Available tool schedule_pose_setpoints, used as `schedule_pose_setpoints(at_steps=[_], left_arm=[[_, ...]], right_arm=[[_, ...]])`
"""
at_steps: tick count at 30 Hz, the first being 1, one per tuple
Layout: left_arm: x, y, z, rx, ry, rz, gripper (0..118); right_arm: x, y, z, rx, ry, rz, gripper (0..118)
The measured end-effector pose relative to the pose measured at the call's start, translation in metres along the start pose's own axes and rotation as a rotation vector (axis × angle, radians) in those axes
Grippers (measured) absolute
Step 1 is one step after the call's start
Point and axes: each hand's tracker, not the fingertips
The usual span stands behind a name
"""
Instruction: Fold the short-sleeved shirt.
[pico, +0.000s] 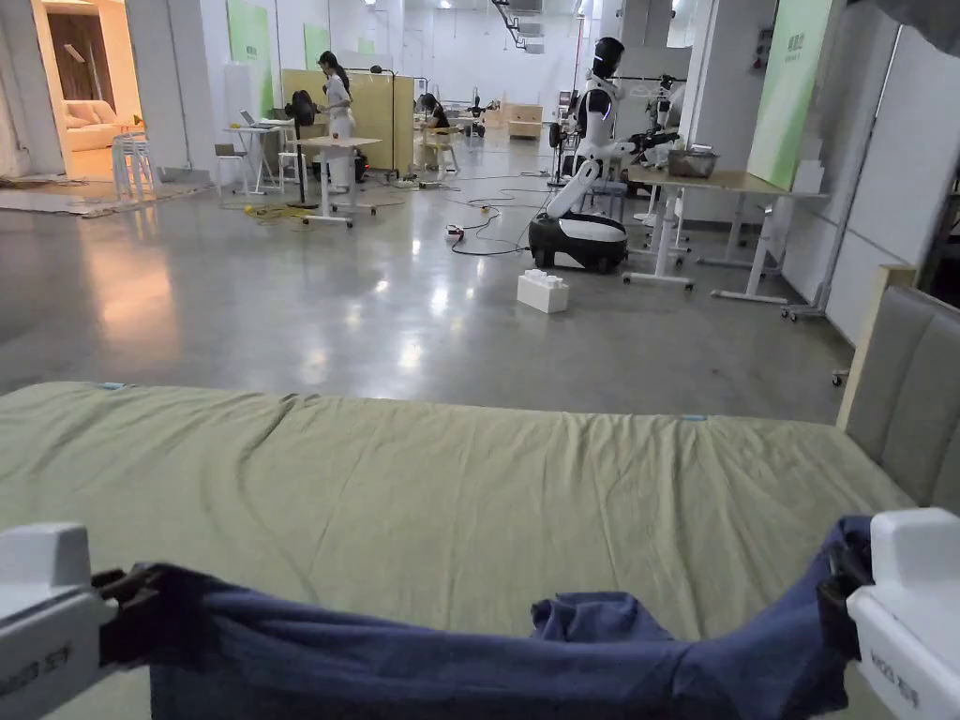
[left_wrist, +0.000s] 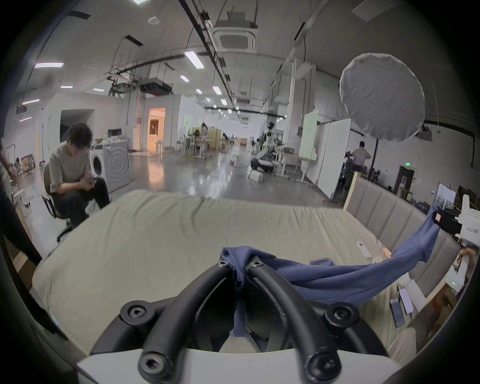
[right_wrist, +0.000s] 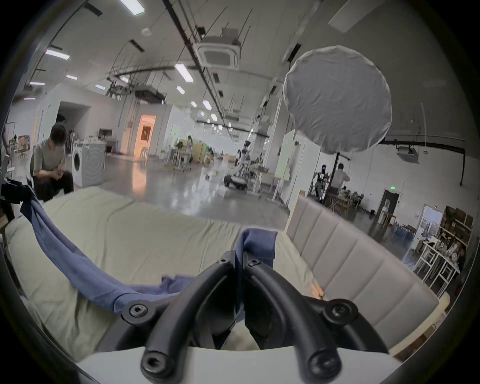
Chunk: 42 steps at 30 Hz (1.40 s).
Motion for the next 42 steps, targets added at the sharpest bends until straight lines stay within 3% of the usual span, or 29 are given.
schedule_pose_setpoints(at_steps=[7,14,20,28,30,31,33,34,36,39,42], left_arm=[[-0.007,-0.103,-0.019,-0.235,0.017,-0.019,7],[0.004,-0.178,-0.053,-0.463,0.04,0.031,7],[0.005,-0.205,-0.078,-0.543,0.071,0.042,7],[0.006,-0.204,-0.09,-0.554,0.081,0.07,7],[0.01,-0.194,-0.087,-0.524,0.095,0.053,10],[0.012,-0.189,-0.085,-0.5,0.103,0.044,17],[0.017,-0.172,-0.087,-0.416,0.116,0.009,39],[0.02,-0.166,-0.086,-0.391,0.1,0.011,55],[0.03,-0.148,-0.082,-0.302,0.07,-0.005,65],[0.048,-0.126,-0.077,-0.172,0.072,-0.088,65],[0.063,-0.11,-0.071,-0.055,0.068,-0.114,65]], right_arm=[[-0.028,-0.099,-0.005,-0.258,0.102,-0.041,5],[-0.059,-0.171,-0.031,-0.458,0.136,-0.002,5],[-0.076,-0.2,-0.055,-0.552,0.142,-0.009,5],[-0.083,-0.194,-0.059,-0.559,0.136,-0.034,6],[-0.083,-0.181,-0.055,-0.516,0.119,-0.053,16],[-0.077,-0.182,-0.061,-0.484,0.116,-0.077,35],[-0.075,-0.167,-0.059,-0.405,0.094,-0.097,61],[-0.075,-0.161,-0.059,-0.363,0.083,-0.098,68],[-0.08,-0.142,-0.051,-0.258,0.07,-0.117,73],[-0.08,-0.13,-0.052,-0.135,0.065,-0.156,86],[-0.081,-0.118,-0.049,-0.032,0.045,-0.19,87]])
